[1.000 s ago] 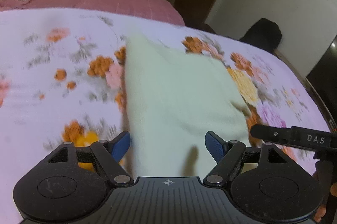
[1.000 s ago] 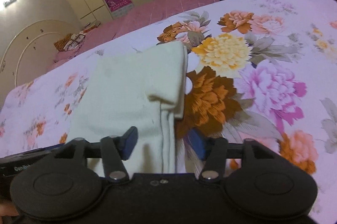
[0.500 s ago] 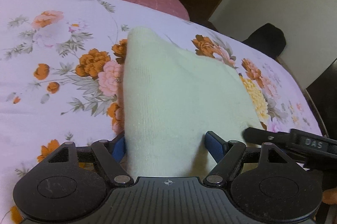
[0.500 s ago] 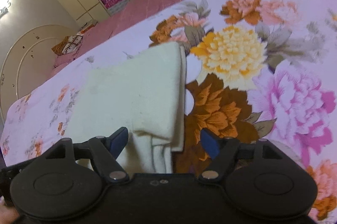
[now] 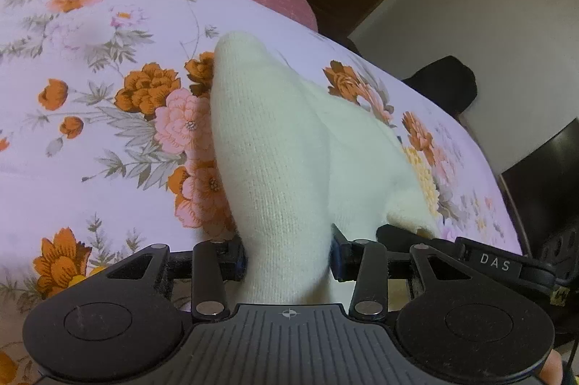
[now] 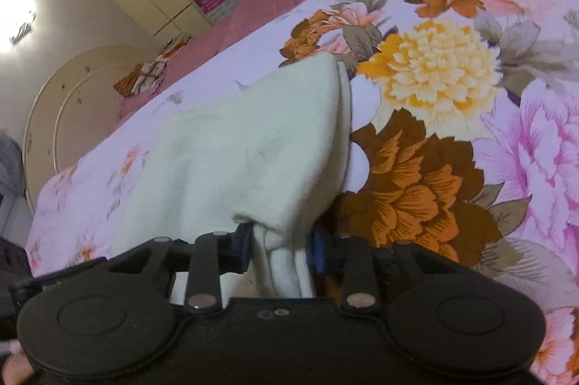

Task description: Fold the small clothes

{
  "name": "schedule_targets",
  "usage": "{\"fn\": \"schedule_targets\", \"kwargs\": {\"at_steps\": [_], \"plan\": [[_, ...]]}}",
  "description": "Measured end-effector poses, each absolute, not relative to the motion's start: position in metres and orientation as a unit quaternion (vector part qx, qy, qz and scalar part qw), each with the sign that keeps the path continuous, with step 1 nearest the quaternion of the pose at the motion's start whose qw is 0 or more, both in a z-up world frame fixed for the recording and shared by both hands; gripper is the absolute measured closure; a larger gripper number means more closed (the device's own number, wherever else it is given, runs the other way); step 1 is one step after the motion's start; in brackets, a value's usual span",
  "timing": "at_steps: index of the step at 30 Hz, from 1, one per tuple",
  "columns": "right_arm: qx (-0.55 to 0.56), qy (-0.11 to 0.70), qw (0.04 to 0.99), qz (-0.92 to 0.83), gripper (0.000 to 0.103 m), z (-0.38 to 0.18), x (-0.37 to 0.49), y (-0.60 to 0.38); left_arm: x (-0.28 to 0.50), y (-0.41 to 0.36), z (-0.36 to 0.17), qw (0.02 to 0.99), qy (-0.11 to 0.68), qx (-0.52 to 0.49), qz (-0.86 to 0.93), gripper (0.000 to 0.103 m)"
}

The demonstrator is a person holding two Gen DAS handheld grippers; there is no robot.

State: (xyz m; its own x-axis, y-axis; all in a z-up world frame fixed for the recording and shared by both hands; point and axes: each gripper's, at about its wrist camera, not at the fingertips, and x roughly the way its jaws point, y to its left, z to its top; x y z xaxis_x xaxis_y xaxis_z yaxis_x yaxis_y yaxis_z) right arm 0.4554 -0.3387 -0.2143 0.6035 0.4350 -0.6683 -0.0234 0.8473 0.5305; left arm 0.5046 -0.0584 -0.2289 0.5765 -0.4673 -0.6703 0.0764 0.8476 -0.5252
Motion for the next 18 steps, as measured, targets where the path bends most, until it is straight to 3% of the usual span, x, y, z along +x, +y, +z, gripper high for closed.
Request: {"fn": "schedule_targets", "kwargs": {"at_steps": [12,15,18], "plan": [[0.211,0.385,0.890,0.124,0.075,-0.183,0.439,-0.325,0.499,-0.078,-0.199,0.882,0.412,-0.146,-0.176,0.066],[0.225,0.407,0.880,0.100,0.068,-0.191,0.445,-0.330,0.503,-0.077,-0.203,0.877,0.425,-0.143,-0.172,0.066],[0.246,0.408,0.875,0.086,0.046,-0.197,0.449,-0.338,0.508,-0.072,-0.210,0.870,0.435,-0.160,-0.168,0.062]]}}
